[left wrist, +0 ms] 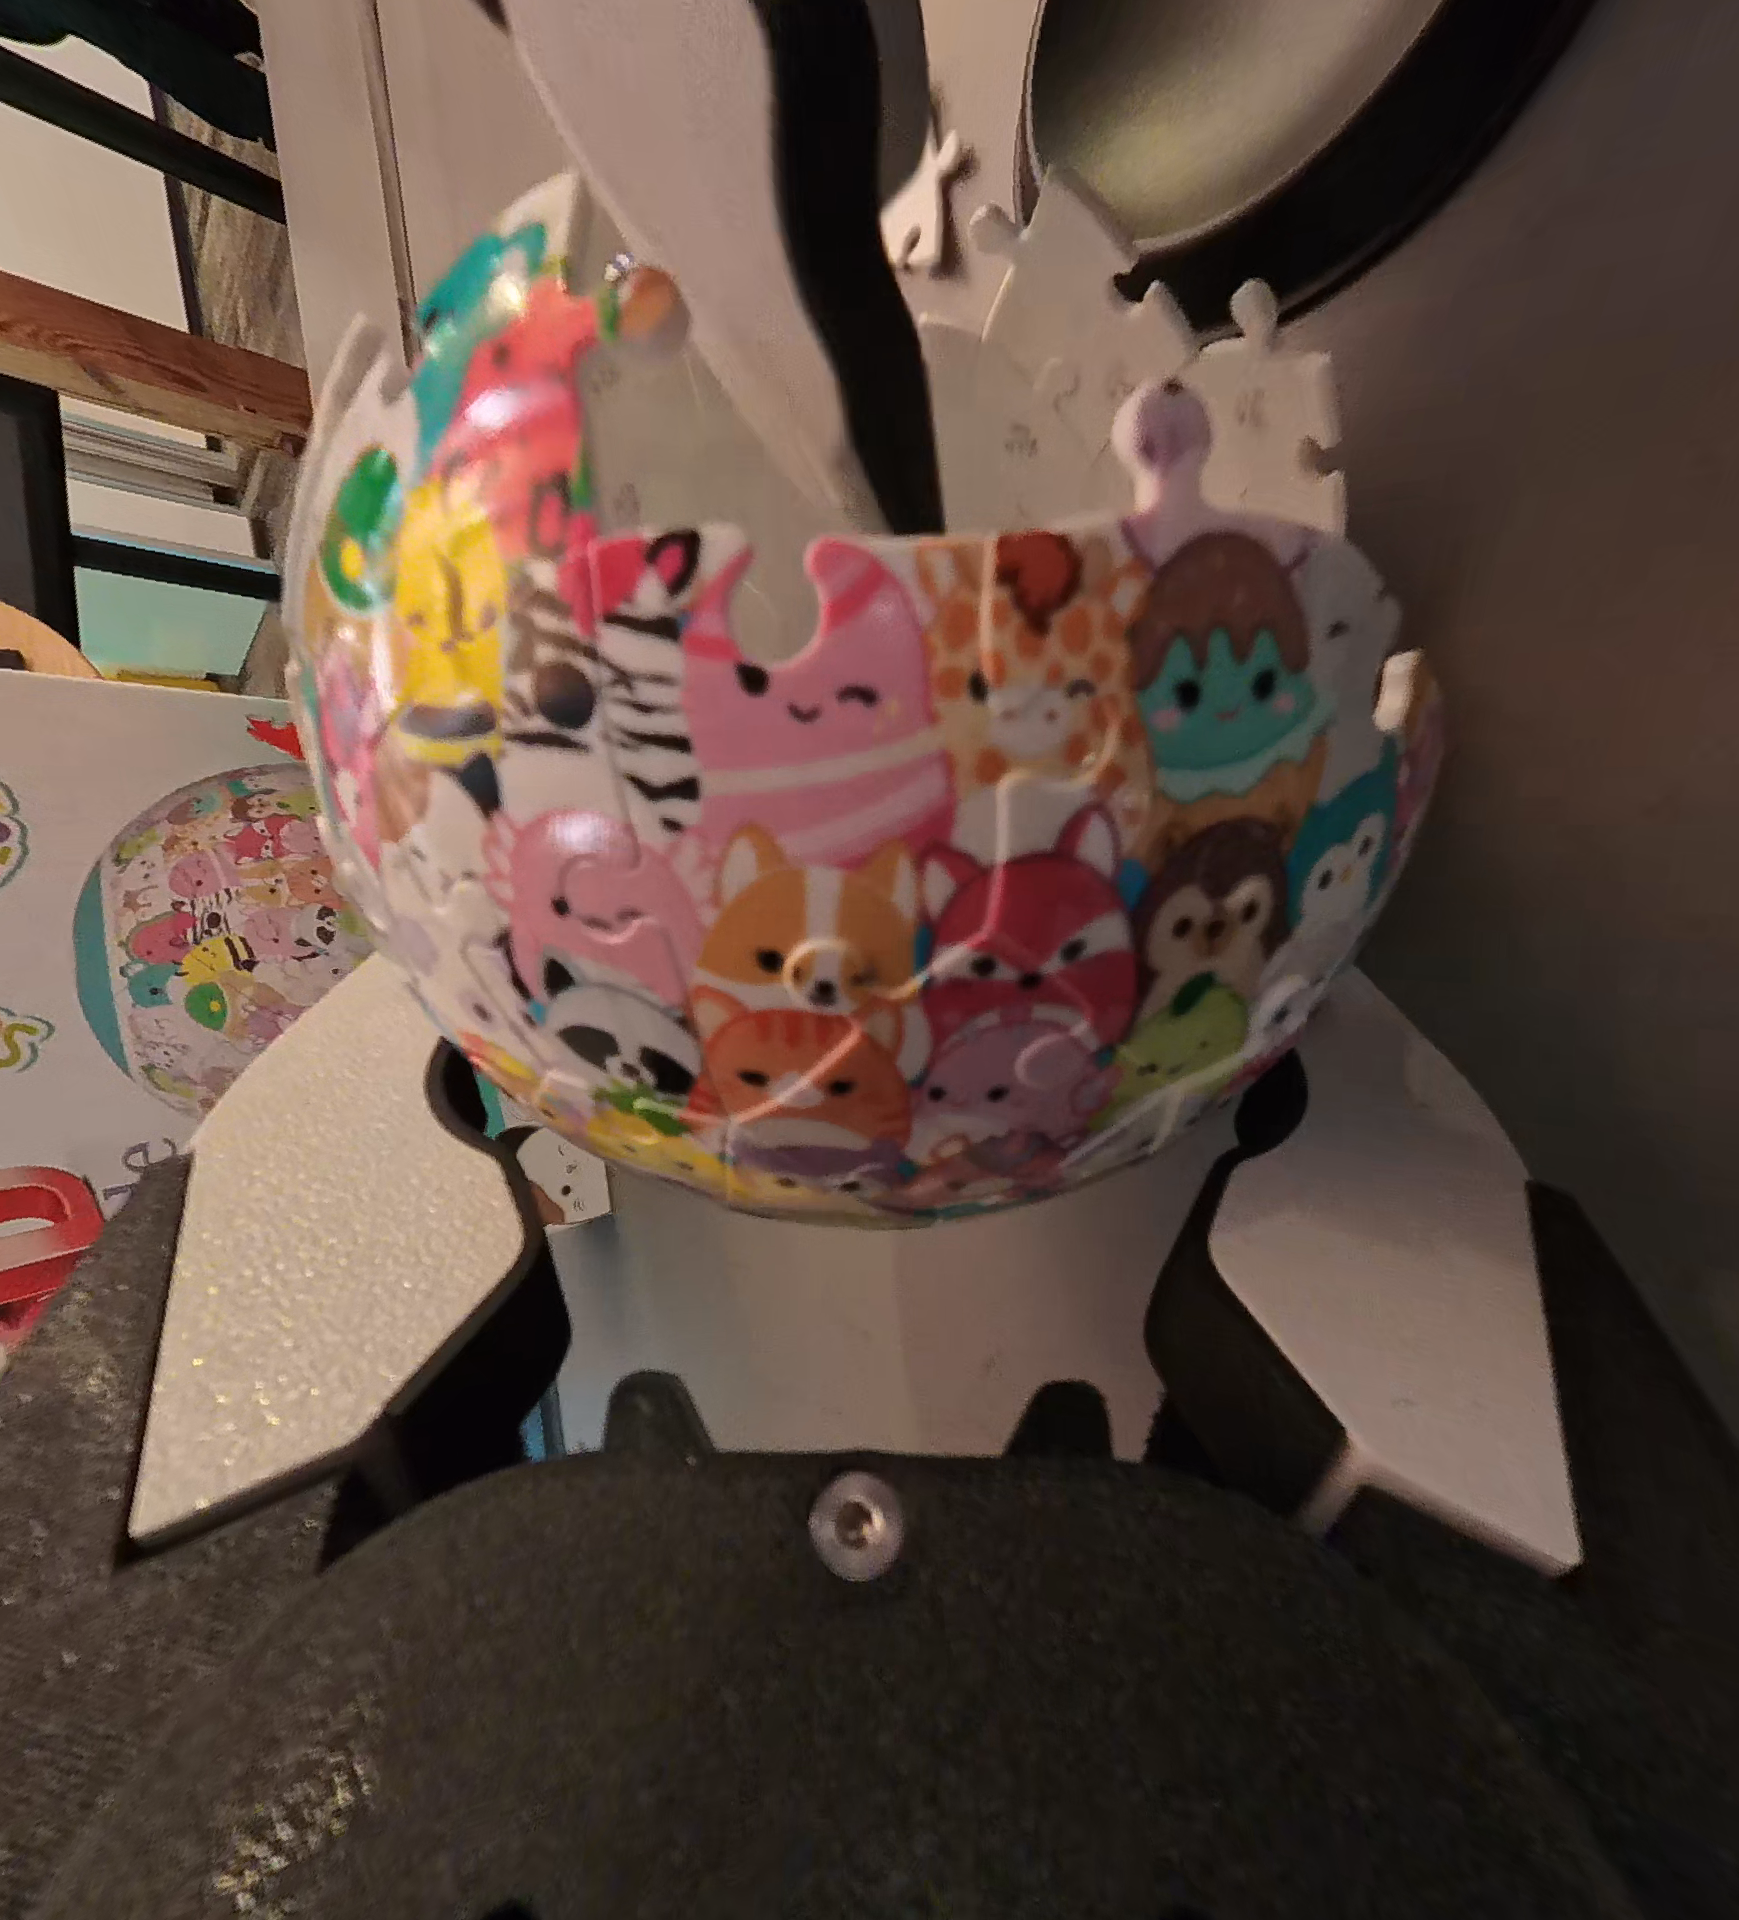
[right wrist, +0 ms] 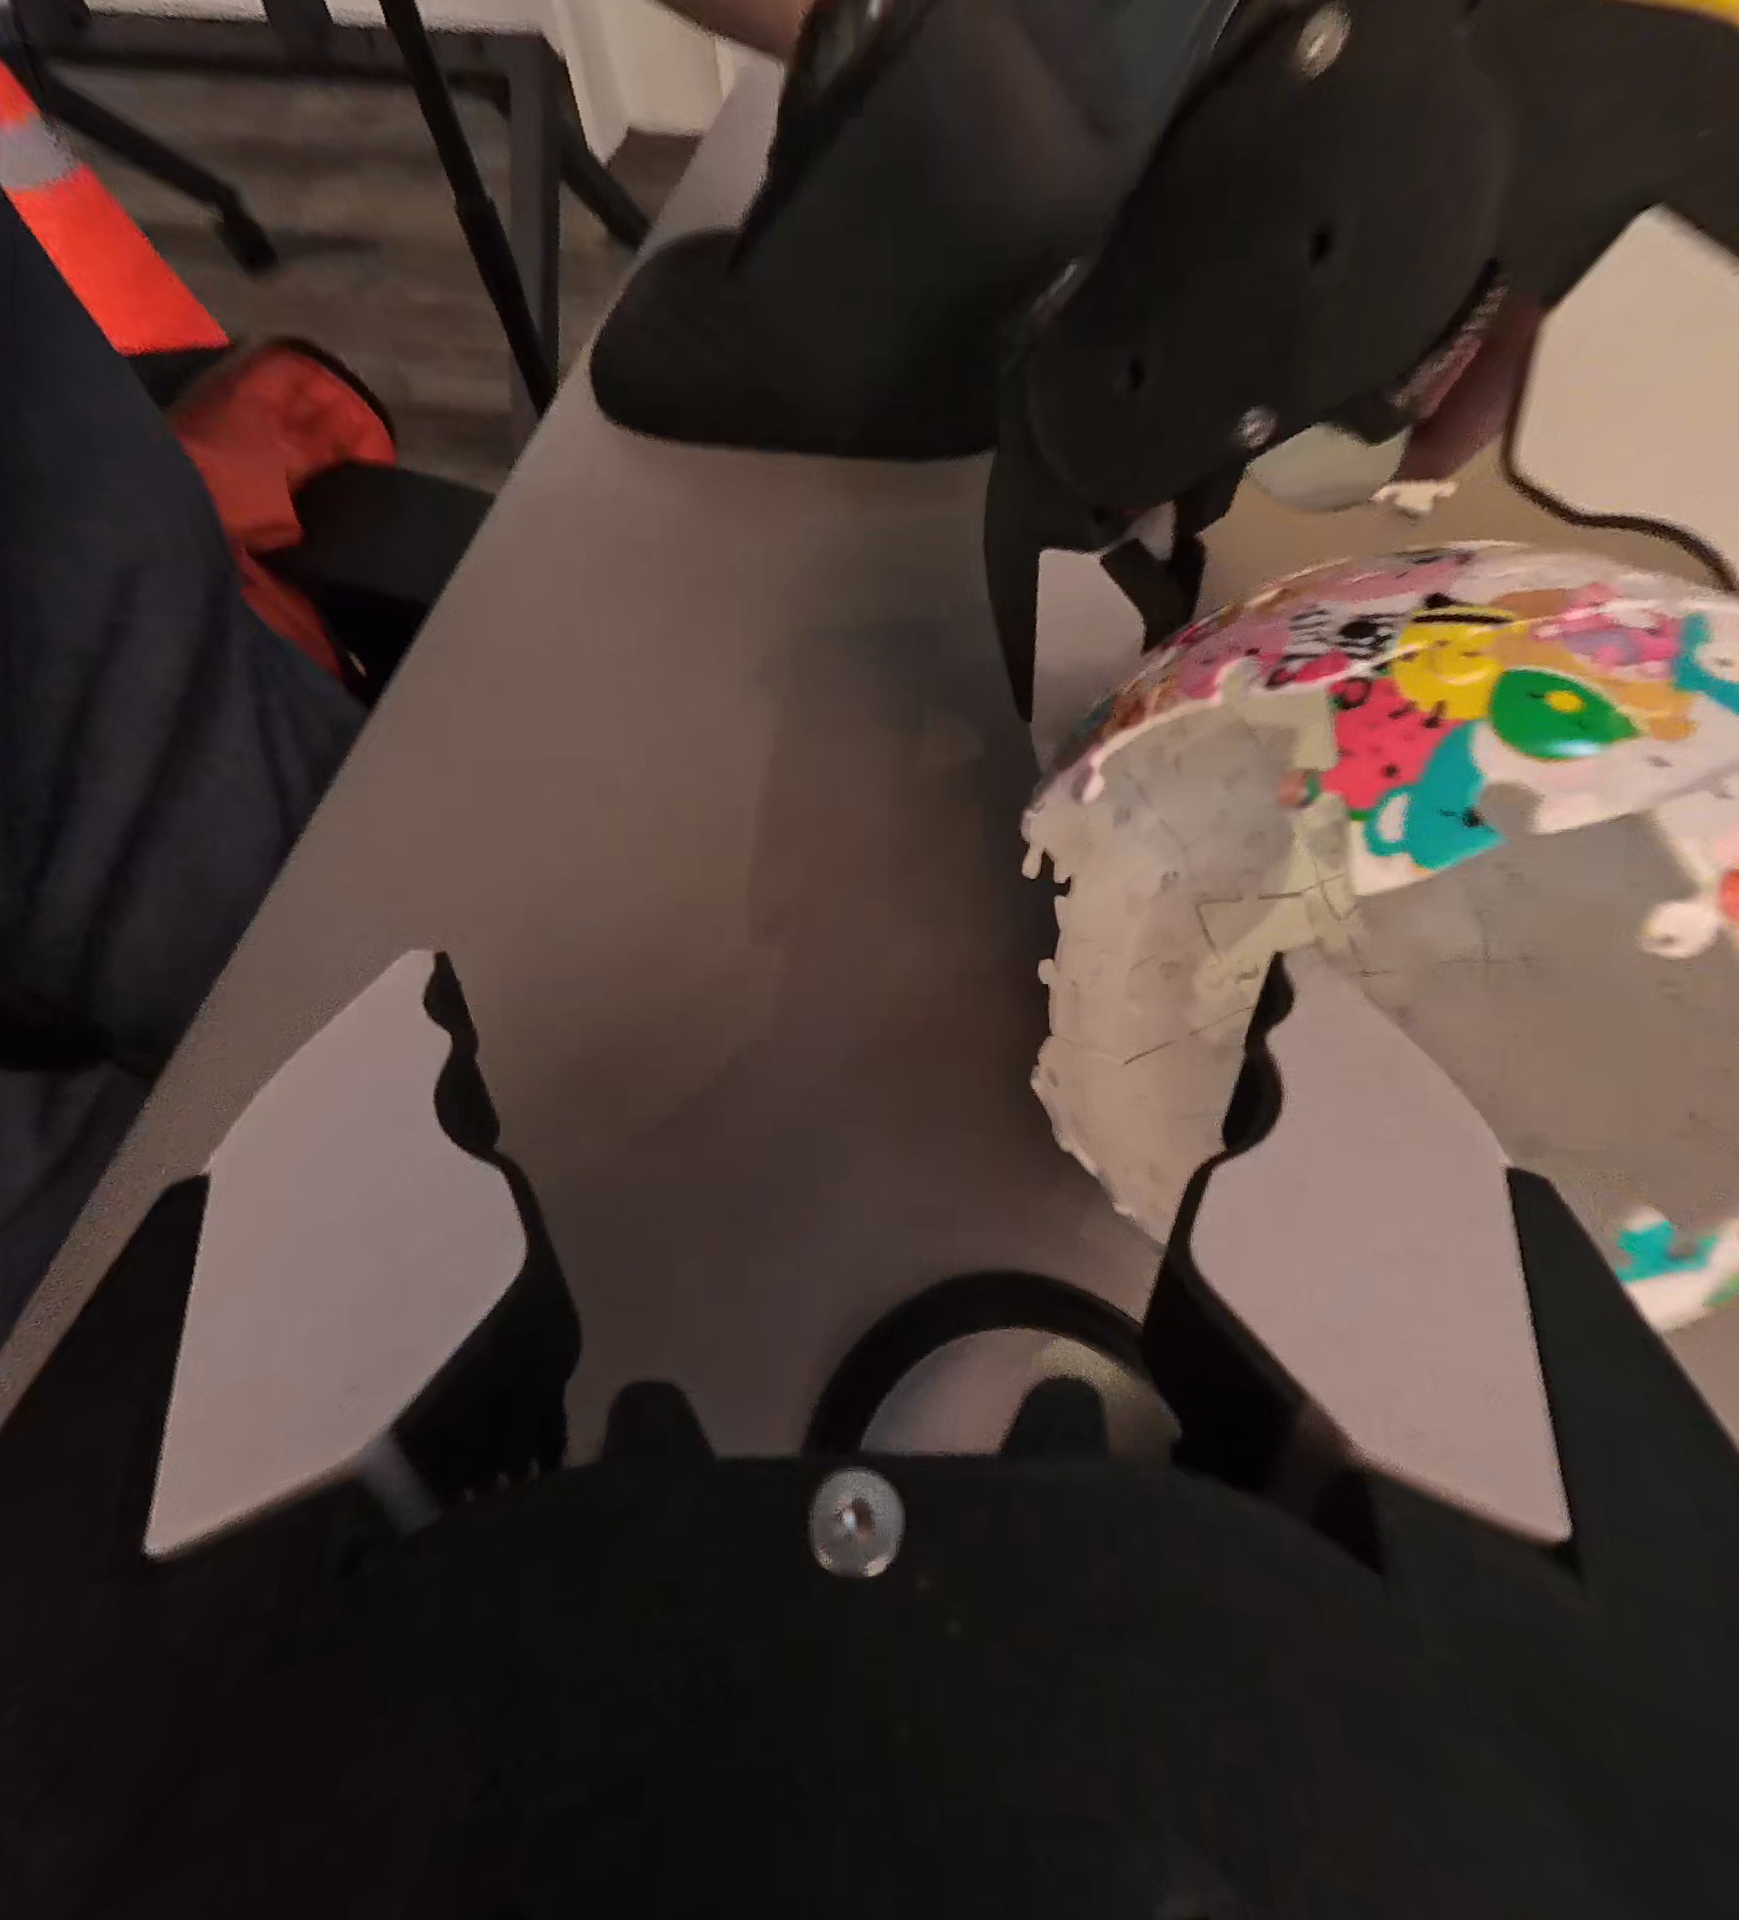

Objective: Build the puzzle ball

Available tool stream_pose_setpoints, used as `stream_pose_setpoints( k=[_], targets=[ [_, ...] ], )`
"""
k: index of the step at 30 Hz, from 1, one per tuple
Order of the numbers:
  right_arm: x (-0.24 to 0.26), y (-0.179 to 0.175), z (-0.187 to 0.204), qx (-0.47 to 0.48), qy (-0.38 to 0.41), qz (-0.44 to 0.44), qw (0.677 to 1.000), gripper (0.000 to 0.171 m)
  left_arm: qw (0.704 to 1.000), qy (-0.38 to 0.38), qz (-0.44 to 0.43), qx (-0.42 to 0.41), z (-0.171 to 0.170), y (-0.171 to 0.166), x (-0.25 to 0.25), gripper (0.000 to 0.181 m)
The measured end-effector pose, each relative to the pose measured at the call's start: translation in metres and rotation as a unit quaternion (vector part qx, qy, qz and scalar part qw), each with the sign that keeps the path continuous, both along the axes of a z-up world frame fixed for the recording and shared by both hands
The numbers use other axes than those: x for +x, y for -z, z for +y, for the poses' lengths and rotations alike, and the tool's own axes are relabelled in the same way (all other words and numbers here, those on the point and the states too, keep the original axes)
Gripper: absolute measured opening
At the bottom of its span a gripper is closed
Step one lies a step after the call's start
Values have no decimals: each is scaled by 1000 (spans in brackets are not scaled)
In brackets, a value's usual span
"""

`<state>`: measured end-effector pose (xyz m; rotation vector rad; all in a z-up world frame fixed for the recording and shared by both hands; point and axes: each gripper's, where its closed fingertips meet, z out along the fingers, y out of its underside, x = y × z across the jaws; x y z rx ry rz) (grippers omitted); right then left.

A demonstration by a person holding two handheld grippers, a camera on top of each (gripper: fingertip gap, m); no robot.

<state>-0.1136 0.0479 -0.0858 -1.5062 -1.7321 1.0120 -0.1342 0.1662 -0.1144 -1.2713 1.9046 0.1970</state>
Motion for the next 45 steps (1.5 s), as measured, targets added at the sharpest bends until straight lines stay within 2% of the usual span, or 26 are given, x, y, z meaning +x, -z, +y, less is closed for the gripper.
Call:
stream_pose_setpoints(
  k=[5,9,14,27,39,45],
  targets=[
    [-6,21,3,48,-18,-64,997,139,1000,0,-3,-13,2,2,-2,142],
    [-6,40,7,124,-43,-133,982,139,1000,0,-8,-22,4,3,-4,141],
    [-6,54,10,157,-71,-196,965,139,1000,3,-9,-23,4,3,-4,140],
    [-9,66,34,209,-68,-268,938,138,1000,4,-29,-12,5,1,-9,134],
    [0,68,31,206,-108,-299,925,138,999,16,-40,-12,5,1,-8,133],
    [2,66,33,250,-119,-315,908,138,999,22,-39,-6,6,0,-6,132]
  ],
)
